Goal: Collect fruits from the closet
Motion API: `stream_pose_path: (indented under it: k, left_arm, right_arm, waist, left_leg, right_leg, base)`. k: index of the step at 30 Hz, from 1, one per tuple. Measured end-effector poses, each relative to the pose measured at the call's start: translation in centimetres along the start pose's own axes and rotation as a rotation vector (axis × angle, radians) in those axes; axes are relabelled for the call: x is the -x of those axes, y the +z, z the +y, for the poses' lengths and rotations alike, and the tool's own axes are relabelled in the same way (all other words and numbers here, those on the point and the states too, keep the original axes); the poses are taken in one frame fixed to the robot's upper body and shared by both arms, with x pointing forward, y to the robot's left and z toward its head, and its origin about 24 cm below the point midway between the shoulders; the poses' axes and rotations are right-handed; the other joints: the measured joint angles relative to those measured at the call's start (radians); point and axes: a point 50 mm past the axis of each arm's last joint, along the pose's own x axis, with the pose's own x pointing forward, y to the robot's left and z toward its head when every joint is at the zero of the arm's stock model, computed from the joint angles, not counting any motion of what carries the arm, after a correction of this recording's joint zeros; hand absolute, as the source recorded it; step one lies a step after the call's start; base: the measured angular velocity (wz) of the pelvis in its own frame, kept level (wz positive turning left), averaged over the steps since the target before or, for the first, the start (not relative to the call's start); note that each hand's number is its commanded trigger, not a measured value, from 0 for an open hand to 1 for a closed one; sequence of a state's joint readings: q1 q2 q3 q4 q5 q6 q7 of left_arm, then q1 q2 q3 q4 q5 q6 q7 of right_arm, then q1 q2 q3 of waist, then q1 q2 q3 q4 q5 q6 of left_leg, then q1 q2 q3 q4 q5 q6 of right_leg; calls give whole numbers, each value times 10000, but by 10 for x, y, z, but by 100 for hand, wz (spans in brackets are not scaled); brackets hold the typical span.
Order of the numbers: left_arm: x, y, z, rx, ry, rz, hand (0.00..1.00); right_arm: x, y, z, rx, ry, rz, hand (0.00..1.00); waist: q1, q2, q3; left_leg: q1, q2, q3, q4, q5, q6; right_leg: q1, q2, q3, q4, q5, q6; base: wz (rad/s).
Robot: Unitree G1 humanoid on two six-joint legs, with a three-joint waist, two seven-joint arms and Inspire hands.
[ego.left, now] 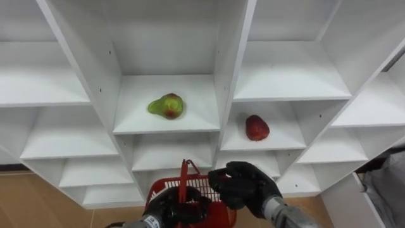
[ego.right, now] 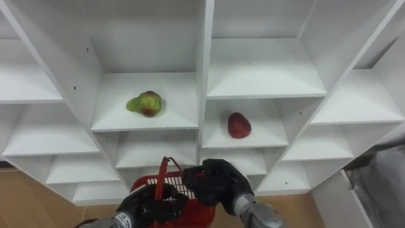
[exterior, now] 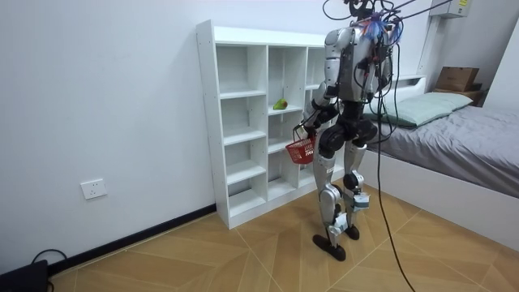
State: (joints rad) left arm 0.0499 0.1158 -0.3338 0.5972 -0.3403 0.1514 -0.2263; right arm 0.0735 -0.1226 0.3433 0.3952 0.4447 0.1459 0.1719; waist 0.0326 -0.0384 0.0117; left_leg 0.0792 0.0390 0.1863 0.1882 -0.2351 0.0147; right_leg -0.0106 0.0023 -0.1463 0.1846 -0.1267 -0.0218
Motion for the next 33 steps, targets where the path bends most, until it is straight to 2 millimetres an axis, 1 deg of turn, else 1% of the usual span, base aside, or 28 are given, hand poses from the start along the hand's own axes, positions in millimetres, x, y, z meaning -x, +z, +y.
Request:
stream_pose_path:
  k: [5, 9, 12, 14, 16, 21, 28, 33]
  left_arm:
    - [0, -1, -1, -38, -45, 38, 100]
    - [-1, -1, -3, -99, 5, 80, 100]
    - [-1, -2, -4, -398, 113, 163, 100]
    - [-2, -3, -5, -493, 170, 192, 100]
    - [-2, -3, -6, -544, 221, 210, 100]
    - [-2, 7, -8, -1395, 310, -86, 100]
    - [-2, 7, -10, -1554, 244, -86, 100]
    - [-2, 7, -10, -1564, 244, -87, 100]
  right_arm:
    - [-6, -13, 1, -486, 151, 697, 100]
    - [-7, -18, 4, -759, 250, 902, 100]
    - [-7, -22, 2, -959, 155, 1046, 100]
    - [-7, -24, 1, -1226, 81, 1102, 100]
    - [-8, -25, 1, -1293, 12, 1166, 100]
    - [-10, -23, 2, -1615, 25, 1073, 100]
    - [-11, -27, -2, -1592, -135, 1281, 100]
    - [-11, -28, -2, -1580, -157, 1295, 100]
  waist:
    - [16, -31, -8]
    - [25, -47, -12]
    - [8, -74, -36]
    - [14, -83, -36]
    - [33, -75, -31]
    - [40, -32, -3]
    - [37, -48, 5]
    - [33, -91, 26]
  left_leg:
    - [0, 4, -9, -2, 0, 0]
    - [14, 2, -27, -2, 0, 0]
    - [51, -6, -112, 6, 0, 0]
    - [86, -11, -243, 10, 0, 0]
    - [126, -8, -263, 9, 0, -1]
    - [112, -12, -265, 5, 0, -1]
    - [111, -17, -282, 6, 0, 0]
    - [111, -12, -303, 1, 0, -1]
  right_leg:
    - [2, -3, -6, 0, -1, 0]
    - [29, -5, -33, -15, -1, 0]
    - [198, -5, -180, -154, 10, 8]
    - [283, -2, -250, -178, 9, 8]
    - [329, 0, -273, -177, 8, 7]
    - [320, 11, -198, -183, 7, 6]
    - [322, 11, -216, -186, 3, 11]
    - [323, 4, -217, -188, 3, 11]
  base:
    - [0]
    - [1]
    - [14]
    - [15]
    - [3]
    - [0]
    - [0]
    - [0]
